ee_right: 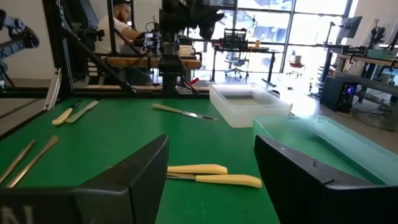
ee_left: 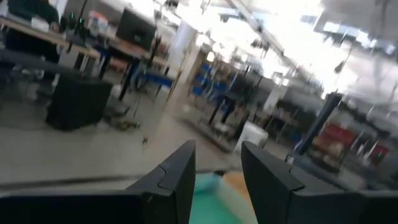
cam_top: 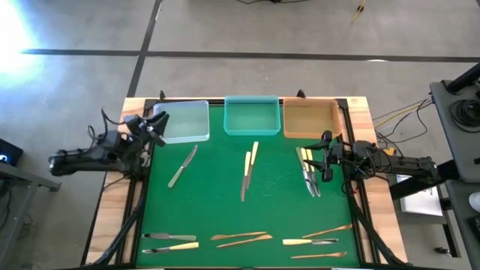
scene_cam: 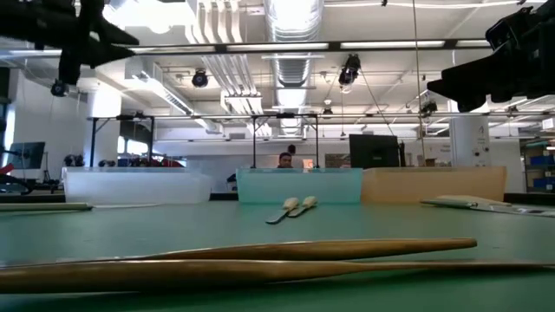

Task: Sort silverware by color (type)
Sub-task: Put the top left silver knife into the transparent bin

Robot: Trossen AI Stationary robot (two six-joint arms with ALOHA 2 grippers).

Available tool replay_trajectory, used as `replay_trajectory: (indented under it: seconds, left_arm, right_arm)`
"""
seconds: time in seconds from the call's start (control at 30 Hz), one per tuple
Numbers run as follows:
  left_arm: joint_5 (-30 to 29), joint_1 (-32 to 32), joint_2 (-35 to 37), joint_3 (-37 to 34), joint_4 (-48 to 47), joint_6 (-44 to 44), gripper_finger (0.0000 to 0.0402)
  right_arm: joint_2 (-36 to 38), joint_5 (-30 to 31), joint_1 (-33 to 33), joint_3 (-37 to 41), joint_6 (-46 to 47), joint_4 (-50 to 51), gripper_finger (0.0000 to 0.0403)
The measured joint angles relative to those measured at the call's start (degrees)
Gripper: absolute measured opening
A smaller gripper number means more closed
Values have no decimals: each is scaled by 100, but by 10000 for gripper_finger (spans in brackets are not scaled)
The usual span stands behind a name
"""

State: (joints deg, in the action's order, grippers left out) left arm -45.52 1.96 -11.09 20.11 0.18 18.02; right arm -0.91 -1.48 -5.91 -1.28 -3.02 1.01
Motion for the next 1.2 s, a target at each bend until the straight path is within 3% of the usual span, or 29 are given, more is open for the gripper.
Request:
replay_trajectory:
  seconds: [0.1, 0.2, 0.3, 0.4, 0.6, 0.7, 0.87, 0.97, 1.1, 1.2]
  left_arm:
    - [73, -2, -747, 869, -1150, 427, 113]
    - [116, -2, -1411, 1622, -2329, 1563, 113]
    - [116, -2, -2004, 2194, -3253, 2704, 113]
    - [252, -2, -2486, 2600, -3926, 3097, 113]
    - [1012, -2, -3125, 3183, -4996, 3422, 113]
    - [1649, 4, -3316, 3437, -5703, 3994, 113]
    - [3347, -12, -3604, 3606, -7255, 4635, 113]
    - [4058, -88, -3756, 3439, -7412, 4738, 113]
    - [4692, -213, -3996, 3062, -7442, 4710, 113]
    - [4774, -340, -4092, 2755, -7458, 4764, 113]
  right_arm:
    - [2, 2, 1, -1, 1, -1, 231]
    - [2, 1, 2, 0, 1, -1, 231]
    - [2, 0, 0, 0, 1, -1, 231]
    - [0, 1, 1, -1, 1, -1, 231]
    - [0, 0, 0, -2, 0, -1, 231]
    - [2, 1, 2, -2, -1, -1, 231]
    - [0, 0, 1, -2, 1, -1, 231]
    - [2, 0, 0, -2, 1, -1, 231]
    - [1, 0, 0, 0, 1, -1, 231]
    - [0, 0, 0, 0, 1, -1, 231]
